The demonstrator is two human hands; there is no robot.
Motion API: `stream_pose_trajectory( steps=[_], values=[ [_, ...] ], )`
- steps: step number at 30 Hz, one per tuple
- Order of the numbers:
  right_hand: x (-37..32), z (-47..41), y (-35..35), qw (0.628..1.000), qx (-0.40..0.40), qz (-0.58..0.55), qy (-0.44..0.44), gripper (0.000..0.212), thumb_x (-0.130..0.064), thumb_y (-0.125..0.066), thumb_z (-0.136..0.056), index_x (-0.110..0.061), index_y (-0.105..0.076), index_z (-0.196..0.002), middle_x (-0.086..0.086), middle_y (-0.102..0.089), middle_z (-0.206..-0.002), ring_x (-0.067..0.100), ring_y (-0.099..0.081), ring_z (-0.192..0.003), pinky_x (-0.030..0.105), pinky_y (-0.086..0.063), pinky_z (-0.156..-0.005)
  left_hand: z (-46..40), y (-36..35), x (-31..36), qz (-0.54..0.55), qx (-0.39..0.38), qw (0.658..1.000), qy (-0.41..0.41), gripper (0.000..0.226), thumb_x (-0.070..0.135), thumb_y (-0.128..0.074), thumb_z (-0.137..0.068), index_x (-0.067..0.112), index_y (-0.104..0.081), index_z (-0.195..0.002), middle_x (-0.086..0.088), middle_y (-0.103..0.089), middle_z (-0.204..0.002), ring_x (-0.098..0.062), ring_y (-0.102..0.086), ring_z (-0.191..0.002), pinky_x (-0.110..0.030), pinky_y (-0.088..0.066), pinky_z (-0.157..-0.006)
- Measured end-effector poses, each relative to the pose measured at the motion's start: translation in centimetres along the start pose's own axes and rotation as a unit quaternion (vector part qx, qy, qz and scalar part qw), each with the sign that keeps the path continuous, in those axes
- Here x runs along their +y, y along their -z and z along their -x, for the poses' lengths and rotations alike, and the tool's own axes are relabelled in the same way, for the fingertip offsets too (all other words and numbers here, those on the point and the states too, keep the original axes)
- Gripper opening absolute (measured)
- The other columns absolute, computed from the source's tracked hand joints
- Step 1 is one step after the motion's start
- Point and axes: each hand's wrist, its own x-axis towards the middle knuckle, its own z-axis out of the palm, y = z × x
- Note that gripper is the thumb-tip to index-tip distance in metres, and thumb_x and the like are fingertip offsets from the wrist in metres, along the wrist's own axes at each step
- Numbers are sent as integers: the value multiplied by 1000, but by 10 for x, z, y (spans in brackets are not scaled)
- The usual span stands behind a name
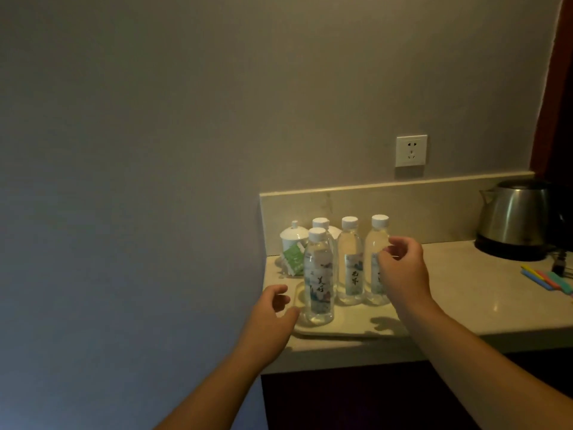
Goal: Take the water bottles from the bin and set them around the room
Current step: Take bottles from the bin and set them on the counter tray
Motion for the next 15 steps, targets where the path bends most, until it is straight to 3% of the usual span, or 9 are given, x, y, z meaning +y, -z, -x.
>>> stream_pose_trajectory(
  steps=[2,5,7,9,11,15],
  values=[
    [-15,24,-19,999,-8,-27,23,26,-13,-58,-96,-28,-50,-116,-8,-57,-98,6,-56,-83,21,-43,-59,8,18,3,12,21,1000,14,33,21,-66,-94,34,-53,-121,11,-64,-111,-2,-61,-99,-26,-58,-77],
    [-35,60,-54,995,-60,-61,48,21,-9,-57,-97,-23,-54,-112,-4,-58,-91,6,-56,-75,11,-47,-49,21,54,3,32,62,997,13,27,18,-62,-95,30,-57,-119,9,-68,-103,-4,-65,-90,-12,-53,-65],
    [-45,82,-84,989,-122,-73,46,19,-7,-56,-96,-21,-56,-108,1,-60,-87,11,-56,-72,12,-48,-50,34,84,0,45,99,994,20,23,17,-61,-95,28,-59,-116,4,-70,-100,-10,-65,-82,-20,-53,-66],
    [-52,104,-118,981,-182,-59,19,17,-7,-55,-95,-23,-57,-102,3,-61,-89,14,-58,-74,21,-49,-57,50,118,-5,67,128,989,37,19,15,-60,-96,28,-60,-110,-4,-71,-99,-19,-65,-83,-39,-57,-75],
    [-56,128,-157,969,-240,-56,-32,16,-9,-53,-96,-24,-56,-96,2,-62,-89,14,-60,-71,23,-47,-53,67,156,-14,78,154,984,49,18,13,-59,-96,29,-60,-104,-11,-70,-100,-25,-63,-86,-49,-56,-81],
    [-52,188,-238,931,-339,-32,-129,14,-15,-50,-100,-19,-58,-90,6,-62,-90,15,-61,-64,24,-47,-49,103,245,-43,98,199,973,64,16,11,-56,-98,21,-61,-110,-7,-71,-95,-25,-63,-85,-41,-54,-78]
  ],
)
